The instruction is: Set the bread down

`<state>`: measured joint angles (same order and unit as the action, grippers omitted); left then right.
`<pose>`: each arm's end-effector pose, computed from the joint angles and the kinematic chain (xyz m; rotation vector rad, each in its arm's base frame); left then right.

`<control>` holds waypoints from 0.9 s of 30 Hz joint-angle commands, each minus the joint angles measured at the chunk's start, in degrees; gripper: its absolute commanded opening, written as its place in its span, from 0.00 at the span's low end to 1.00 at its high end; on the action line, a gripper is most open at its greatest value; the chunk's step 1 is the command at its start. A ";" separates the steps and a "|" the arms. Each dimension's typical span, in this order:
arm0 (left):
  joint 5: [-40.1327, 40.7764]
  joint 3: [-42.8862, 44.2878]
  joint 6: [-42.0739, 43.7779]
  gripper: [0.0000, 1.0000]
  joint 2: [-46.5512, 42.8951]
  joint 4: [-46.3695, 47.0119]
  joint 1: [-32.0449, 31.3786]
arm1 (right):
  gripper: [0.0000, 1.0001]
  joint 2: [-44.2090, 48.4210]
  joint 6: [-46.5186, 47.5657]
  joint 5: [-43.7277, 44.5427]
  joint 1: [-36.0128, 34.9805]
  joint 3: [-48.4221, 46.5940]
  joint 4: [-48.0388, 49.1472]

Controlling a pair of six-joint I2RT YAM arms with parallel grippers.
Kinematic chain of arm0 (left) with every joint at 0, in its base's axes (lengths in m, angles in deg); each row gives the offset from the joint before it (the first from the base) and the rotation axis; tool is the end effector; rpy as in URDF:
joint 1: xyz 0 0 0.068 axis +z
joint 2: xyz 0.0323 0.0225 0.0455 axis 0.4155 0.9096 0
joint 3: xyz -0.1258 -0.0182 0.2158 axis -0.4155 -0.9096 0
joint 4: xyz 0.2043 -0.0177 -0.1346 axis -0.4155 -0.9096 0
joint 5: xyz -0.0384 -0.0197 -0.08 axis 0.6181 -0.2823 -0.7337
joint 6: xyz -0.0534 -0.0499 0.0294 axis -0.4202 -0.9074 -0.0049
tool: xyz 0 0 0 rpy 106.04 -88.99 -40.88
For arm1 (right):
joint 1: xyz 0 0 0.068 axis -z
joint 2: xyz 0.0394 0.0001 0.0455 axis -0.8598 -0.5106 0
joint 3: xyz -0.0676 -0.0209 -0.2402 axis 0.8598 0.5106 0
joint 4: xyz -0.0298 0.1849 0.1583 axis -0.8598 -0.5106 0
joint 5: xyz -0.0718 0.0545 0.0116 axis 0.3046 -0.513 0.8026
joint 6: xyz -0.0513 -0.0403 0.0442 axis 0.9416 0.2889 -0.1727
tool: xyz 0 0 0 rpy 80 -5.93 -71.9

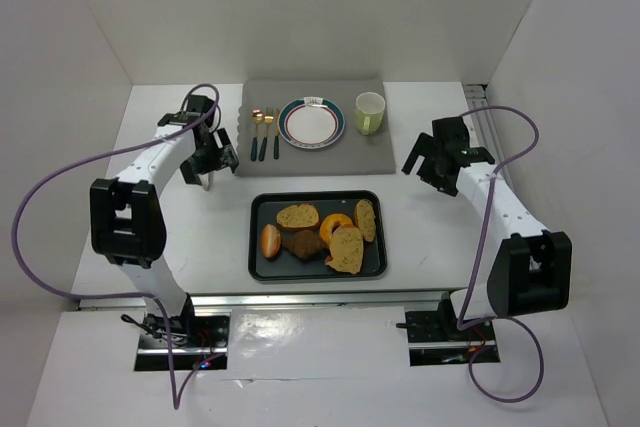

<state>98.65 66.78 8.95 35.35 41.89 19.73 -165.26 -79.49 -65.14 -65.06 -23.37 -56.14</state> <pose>0.3544 -0.0193 0.2109 -0.7359 2.5571 -0.0112 0.2906 0.0199 0.2180 0.6024 2.4398 0.0847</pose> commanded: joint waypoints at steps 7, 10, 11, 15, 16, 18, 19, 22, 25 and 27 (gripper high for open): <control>9.13 6.57 2.75 1.00 8.03 -2.41 0.86 | 1.00 3.52 1.58 -2.31 0.40 -0.01 3.75; 8.43 6.57 3.89 1.00 10.24 -1.80 2.18 | 1.00 5.28 1.06 -6.62 0.40 1.66 5.51; 8.43 6.57 4.59 1.00 11.55 -1.27 2.88 | 1.00 5.28 1.06 -7.41 0.40 1.67 5.51; 6.86 10.60 5.65 1.00 15.95 -1.44 4.73 | 1.00 5.28 1.06 -7.94 0.40 1.67 5.51; 6.85 10.61 5.65 1.00 15.96 -1.44 5.51 | 1.00 5.28 1.06 -7.94 0.40 1.67 5.51; 4.41 9.92 5.65 1.00 15.96 1.27 6.14 | 1.00 5.28 1.06 -7.94 0.40 1.14 5.51; 3.69 9.91 6.43 1.00 16.92 3.03 6.66 | 1.00 5.28 1.06 -7.94 0.92 1.14 5.51; 2.81 12.10 6.96 1.00 20.95 2.43 7.80 | 1.00 5.28 1.06 -8.47 0.93 2.37 6.74; 4.46 12.63 8.54 1.00 22.63 4.27 8.34 | 1.00 5.81 1.06 -8.47 0.93 2.37 6.74; 4.48 16.14 9.16 1.00 25.53 4.27 8.34 | 1.00 6.51 1.06 -9.17 0.93 3.42 6.74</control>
<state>102.96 79.15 15.52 57.67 44.93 27.82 -161.48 -78.88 -73.20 -64.51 -20.84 -52.25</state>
